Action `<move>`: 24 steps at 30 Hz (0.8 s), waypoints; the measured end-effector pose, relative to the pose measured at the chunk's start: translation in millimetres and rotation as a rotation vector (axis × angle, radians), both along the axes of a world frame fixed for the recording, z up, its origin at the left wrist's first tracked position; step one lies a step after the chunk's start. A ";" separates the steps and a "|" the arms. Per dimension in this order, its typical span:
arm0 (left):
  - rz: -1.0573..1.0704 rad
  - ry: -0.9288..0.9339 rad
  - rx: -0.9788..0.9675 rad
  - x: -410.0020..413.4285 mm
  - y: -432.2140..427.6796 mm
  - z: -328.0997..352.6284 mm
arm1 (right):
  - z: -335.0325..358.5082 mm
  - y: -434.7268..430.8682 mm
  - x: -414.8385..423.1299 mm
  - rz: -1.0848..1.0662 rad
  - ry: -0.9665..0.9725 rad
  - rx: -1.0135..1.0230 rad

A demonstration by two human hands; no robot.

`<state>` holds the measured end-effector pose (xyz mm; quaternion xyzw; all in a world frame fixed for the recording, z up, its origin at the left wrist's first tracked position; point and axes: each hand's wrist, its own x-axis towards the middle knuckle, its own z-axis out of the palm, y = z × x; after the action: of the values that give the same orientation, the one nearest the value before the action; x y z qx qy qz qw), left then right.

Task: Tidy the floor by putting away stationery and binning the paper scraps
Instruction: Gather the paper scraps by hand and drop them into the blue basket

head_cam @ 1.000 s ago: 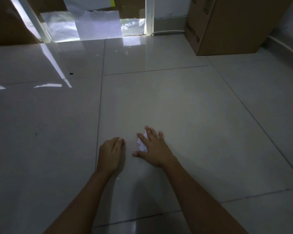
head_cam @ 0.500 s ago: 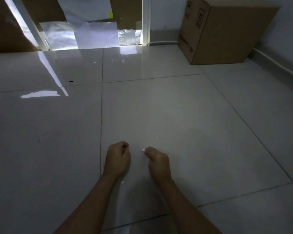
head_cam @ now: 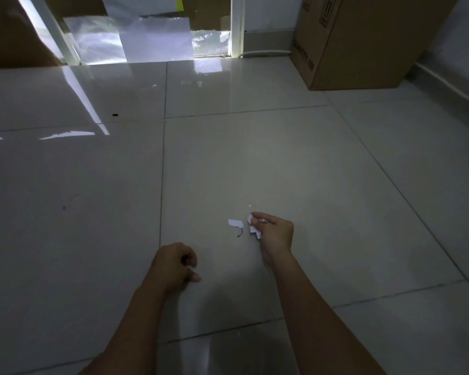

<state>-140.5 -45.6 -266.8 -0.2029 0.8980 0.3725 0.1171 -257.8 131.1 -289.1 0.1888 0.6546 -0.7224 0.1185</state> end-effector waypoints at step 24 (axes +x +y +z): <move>0.092 0.403 -0.057 -77.6 72.7 -21.8 | 13.4 22.9 -16.4 -0.056 -0.018 -0.153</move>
<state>-218.1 27.1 -288.6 -0.1685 0.9031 0.3850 -0.0881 -274.2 154.0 -275.7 0.2038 0.5907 -0.7717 0.1185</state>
